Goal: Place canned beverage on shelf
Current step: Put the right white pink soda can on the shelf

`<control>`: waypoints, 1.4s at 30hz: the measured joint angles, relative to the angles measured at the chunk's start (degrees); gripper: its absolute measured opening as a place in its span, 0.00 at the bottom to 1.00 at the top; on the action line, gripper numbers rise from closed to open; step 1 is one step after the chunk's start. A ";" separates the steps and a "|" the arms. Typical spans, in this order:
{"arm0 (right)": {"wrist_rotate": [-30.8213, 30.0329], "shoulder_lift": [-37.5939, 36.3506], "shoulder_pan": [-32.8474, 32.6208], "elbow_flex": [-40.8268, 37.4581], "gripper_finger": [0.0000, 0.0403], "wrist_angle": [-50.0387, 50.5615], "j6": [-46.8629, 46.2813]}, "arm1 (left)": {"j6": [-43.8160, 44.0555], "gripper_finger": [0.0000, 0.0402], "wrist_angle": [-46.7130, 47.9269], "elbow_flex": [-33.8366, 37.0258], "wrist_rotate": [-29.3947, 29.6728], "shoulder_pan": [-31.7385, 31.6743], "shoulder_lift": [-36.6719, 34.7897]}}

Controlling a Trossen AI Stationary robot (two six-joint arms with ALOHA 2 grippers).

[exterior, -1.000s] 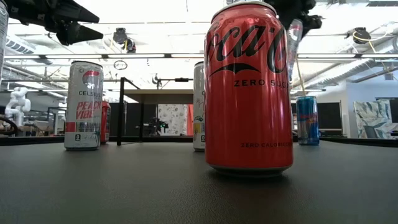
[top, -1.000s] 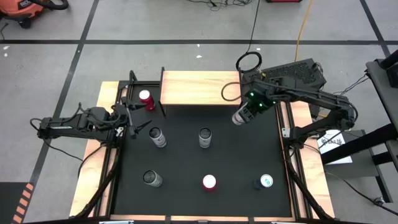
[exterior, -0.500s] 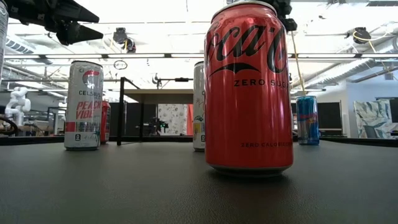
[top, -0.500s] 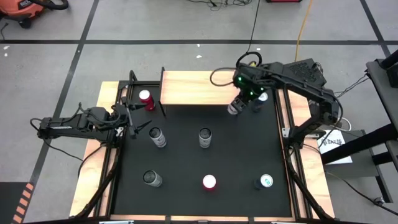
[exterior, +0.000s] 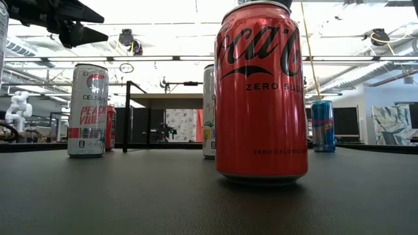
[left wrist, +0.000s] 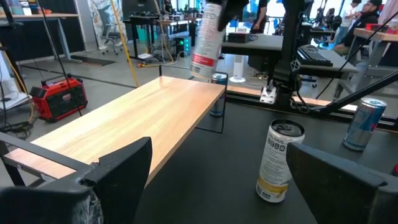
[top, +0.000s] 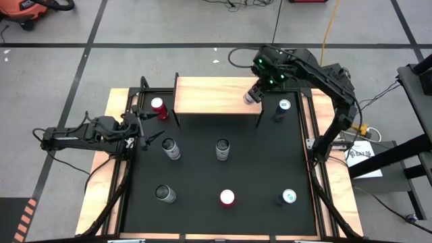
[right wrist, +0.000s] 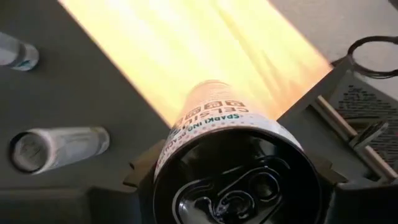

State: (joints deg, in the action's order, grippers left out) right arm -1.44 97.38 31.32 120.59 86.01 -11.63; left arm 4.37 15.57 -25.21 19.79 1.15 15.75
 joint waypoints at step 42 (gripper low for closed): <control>4.71 7.67 12.18 8.83 0.56 0.98 9.36 | 1.26 0.95 0.42 0.00 1.70 0.01 -0.02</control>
State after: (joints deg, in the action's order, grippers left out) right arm 3.27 105.06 43.50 129.43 86.99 -2.27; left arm 5.63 16.00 -25.21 21.50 1.16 15.73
